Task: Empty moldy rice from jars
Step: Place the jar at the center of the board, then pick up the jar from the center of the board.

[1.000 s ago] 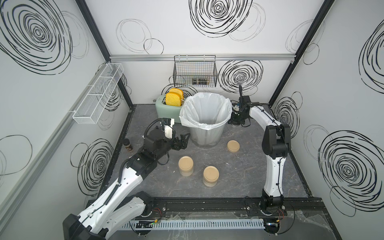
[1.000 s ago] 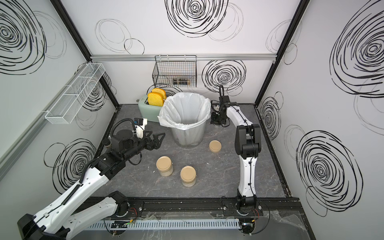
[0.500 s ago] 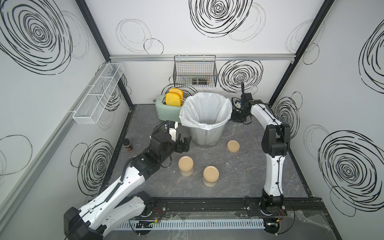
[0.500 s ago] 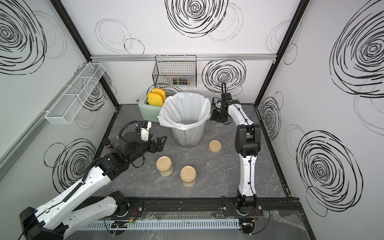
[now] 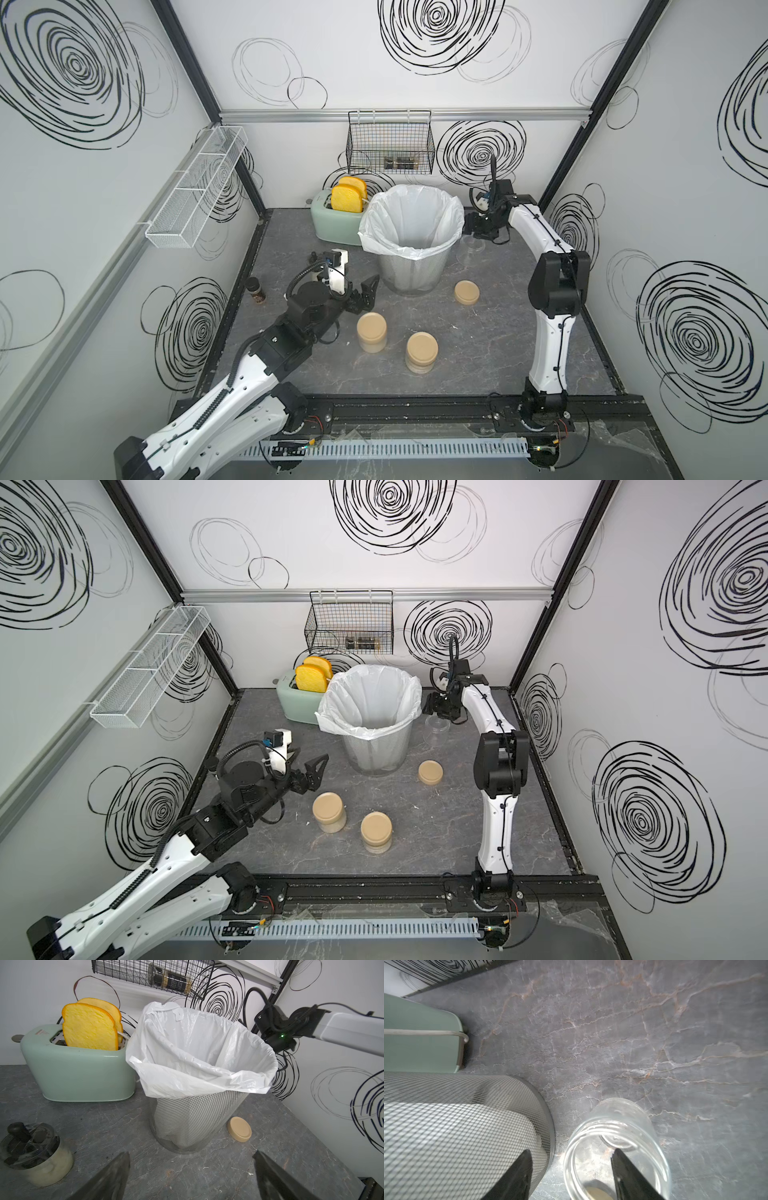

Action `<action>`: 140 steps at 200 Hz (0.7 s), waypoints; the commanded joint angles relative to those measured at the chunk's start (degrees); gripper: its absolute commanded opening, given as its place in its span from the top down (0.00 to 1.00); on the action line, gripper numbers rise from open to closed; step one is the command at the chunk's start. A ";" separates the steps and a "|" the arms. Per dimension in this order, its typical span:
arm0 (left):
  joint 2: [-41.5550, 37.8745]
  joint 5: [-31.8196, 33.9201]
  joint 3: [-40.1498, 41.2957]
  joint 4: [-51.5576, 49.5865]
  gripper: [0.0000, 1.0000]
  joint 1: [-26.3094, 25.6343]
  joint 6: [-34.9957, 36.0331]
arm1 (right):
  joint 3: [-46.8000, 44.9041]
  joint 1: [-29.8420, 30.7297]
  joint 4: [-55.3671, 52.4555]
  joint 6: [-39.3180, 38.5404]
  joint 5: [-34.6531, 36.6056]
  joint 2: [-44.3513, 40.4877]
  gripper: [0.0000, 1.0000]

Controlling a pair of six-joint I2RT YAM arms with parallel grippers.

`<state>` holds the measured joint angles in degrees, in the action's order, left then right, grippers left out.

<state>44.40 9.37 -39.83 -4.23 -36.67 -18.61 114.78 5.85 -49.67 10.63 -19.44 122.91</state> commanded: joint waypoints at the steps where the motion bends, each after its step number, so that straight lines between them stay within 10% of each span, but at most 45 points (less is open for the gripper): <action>1: 1.53 1.53 -2.17 0.25 0.04 -0.22 1.27 | -2.72 0.02 -0.59 -0.64 0.93 -7.96 0.34; 140: 0.45 0.60 1.06 4.68 0.04 0.84 -2.72 | -64.58 20.50 27.30 0.84 1.39 -60.18 0.01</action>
<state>45.41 9.37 -39.86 -2.52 -36.58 -18.94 56.86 22.79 -32.27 10.09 -15.42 70.98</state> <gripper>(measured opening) 0.962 0.903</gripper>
